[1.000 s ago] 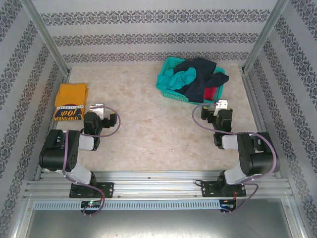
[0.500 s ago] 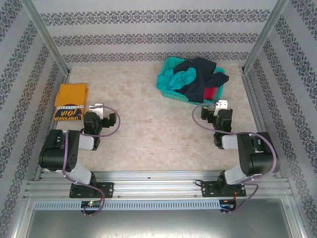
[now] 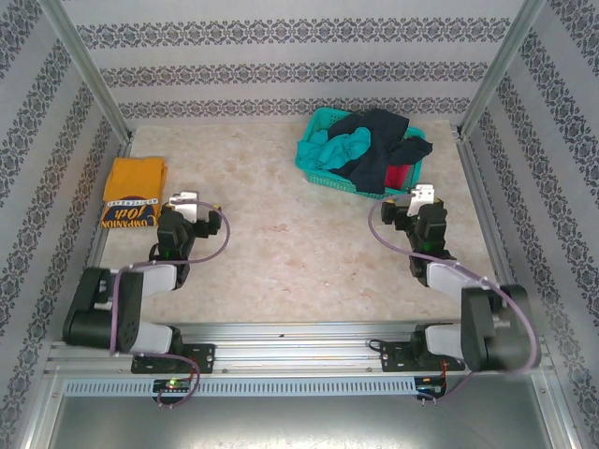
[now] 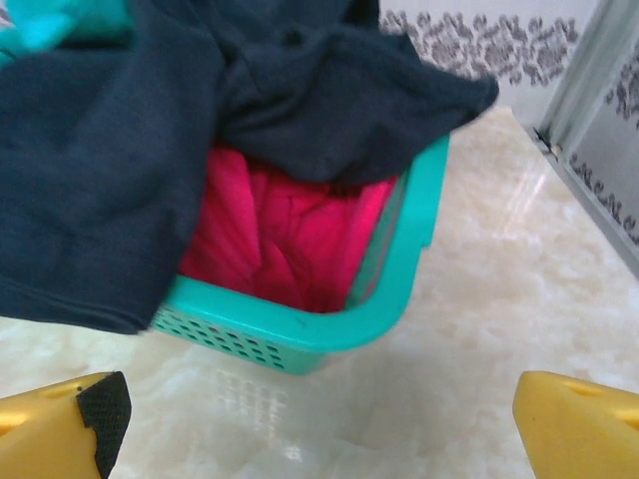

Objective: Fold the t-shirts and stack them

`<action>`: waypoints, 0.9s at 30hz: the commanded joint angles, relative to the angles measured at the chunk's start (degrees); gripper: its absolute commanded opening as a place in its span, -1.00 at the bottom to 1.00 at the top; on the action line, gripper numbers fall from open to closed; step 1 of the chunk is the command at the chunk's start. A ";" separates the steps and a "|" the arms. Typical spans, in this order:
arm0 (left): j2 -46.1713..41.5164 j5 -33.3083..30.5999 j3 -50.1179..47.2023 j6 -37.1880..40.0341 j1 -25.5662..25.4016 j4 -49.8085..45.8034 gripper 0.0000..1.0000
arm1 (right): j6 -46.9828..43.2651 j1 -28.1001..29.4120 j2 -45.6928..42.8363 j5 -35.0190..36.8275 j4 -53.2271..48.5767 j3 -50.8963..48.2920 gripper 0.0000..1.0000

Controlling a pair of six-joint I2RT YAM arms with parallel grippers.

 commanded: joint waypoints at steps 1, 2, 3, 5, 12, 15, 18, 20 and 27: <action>-7.00 1.12 1.80 5.76 -3.73 -8.36 1.00 | -4.59 -0.18 -5.11 -7.11 -13.51 4.38 0.96; -8.77 2.42 2.89 6.82 -5.32 -11.13 1.00 | -6.75 0.27 -6.06 -9.14 -17.21 6.08 0.96; -10.07 4.04 3.96 8.12 -6.64 -13.58 1.00 | -8.88 0.86 -6.56 -10.62 -20.61 7.76 0.96; -11.58 7.40 5.81 10.60 -9.87 -18.12 1.00 | -13.56 2.93 -6.50 -12.76 -25.23 10.84 0.96; -10.89 16.04 8.45 12.76 -20.66 -23.54 1.00 | -27.10 12.21 5.42 -13.15 -37.11 26.00 0.96; -10.04 16.73 7.96 11.99 -23.66 -22.76 1.00 | -29.49 13.06 12.45 -14.54 -39.87 31.78 0.96; -9.99 18.43 7.18 11.53 -24.99 -20.99 1.00 | -31.45 13.08 18.80 -15.06 -42.26 37.04 0.94; -10.16 19.60 7.13 11.15 -25.22 -20.54 1.00 | -31.75 12.98 22.73 -13.42 -43.92 40.50 0.90; -10.87 20.98 6.90 10.97 -25.32 -23.26 1.00 | -30.75 13.29 32.87 -6.90 -51.27 52.55 0.82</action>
